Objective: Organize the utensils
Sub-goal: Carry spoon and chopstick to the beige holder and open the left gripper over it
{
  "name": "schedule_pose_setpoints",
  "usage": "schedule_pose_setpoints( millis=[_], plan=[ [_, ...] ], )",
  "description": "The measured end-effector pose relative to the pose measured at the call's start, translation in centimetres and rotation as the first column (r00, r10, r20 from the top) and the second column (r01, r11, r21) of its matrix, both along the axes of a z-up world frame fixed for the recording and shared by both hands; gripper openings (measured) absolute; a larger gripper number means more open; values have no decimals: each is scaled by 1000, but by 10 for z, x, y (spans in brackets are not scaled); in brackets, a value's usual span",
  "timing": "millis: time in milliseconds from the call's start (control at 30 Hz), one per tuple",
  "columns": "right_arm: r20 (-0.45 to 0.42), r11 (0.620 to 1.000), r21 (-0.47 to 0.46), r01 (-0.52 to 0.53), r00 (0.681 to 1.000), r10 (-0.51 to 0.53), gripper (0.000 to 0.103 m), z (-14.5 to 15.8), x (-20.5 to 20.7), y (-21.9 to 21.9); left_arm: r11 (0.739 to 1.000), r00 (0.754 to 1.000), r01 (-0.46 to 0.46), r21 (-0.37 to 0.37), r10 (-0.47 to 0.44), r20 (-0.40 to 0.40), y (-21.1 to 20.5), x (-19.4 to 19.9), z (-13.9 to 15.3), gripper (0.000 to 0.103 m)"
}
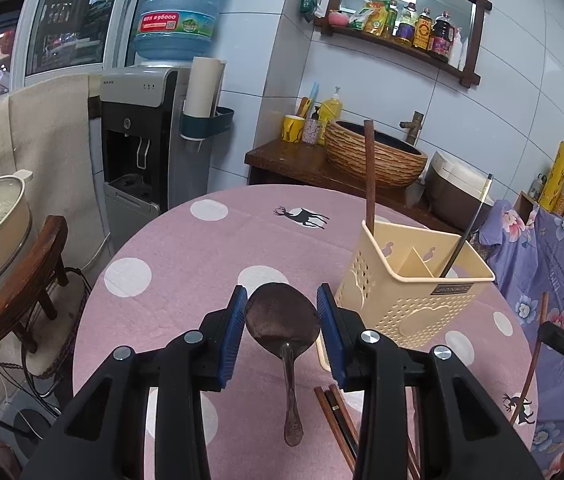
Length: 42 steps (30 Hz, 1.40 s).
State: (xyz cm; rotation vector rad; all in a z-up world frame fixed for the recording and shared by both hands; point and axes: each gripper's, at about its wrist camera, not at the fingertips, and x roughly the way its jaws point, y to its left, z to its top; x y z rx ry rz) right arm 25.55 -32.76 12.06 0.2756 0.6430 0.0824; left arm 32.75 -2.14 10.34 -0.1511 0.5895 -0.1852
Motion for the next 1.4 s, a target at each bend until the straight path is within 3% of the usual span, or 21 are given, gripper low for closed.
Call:
schedule_pose_setpoints(
  millis=[333,800,1033,1233,1400],
  plan=[
    [77,999,1,-41,996,41,7,31,-24,-3,1000,998,15,-9,-15,63,8,-22,26,36],
    [128,998,-16,-65,990,66,7,70,-31,-4,997,994,69,-32,-66,92,6,-32,57,36],
    [162,993,-19,-113,980,115,7,125,-22,2,991,982,119,-58,-109,155,-5,-28,105,36],
    [289,995,-56,-80,953,93,7,194,-1,16,987,968,130,-95,-106,226,-26,-5,150,36],
    [339,997,-83,10,941,19,7,214,38,27,995,956,69,-68,-47,289,-52,19,152,36]
  ],
)
